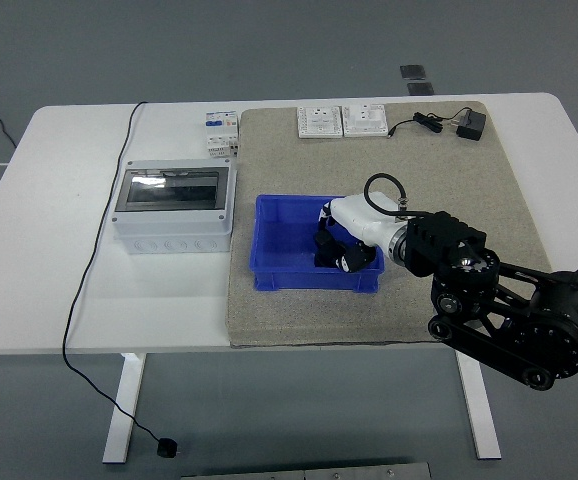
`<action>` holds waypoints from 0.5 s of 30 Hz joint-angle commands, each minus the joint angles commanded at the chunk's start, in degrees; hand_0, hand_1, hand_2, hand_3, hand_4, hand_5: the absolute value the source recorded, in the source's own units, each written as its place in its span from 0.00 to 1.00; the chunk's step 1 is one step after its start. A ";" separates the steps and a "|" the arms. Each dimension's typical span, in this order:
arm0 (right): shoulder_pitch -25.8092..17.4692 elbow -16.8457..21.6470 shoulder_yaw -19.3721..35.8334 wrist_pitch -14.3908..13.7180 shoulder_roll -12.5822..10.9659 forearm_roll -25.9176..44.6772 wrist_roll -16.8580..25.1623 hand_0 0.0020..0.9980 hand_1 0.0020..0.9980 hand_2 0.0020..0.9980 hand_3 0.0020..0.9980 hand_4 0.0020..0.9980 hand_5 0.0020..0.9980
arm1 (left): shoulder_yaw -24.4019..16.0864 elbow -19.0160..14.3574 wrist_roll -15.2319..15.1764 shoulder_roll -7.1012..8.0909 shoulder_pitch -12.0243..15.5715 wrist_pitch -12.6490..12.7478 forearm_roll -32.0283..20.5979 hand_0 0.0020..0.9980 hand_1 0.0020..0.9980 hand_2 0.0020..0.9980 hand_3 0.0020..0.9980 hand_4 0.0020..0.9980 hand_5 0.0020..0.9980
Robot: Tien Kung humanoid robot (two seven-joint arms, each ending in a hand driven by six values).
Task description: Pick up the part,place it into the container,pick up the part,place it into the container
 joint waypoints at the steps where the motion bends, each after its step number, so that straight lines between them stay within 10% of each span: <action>1: -0.01 -0.01 0.02 -0.01 0.00 0.00 -0.01 0.18 0.20 0.71 0.70 0.79 0.13 | 0.01 0.00 -0.01 0.00 0.00 0.01 -0.01 0.72 0.59 0.70 0.57 0.62 0.49; 15: -0.44 1.07 1.71 -0.09 -0.29 0.39 0.10 0.18 0.20 0.71 0.70 0.79 0.14 | -0.06 0.00 0.01 -0.02 0.04 0.04 0.10 0.72 0.59 0.70 0.57 0.62 0.48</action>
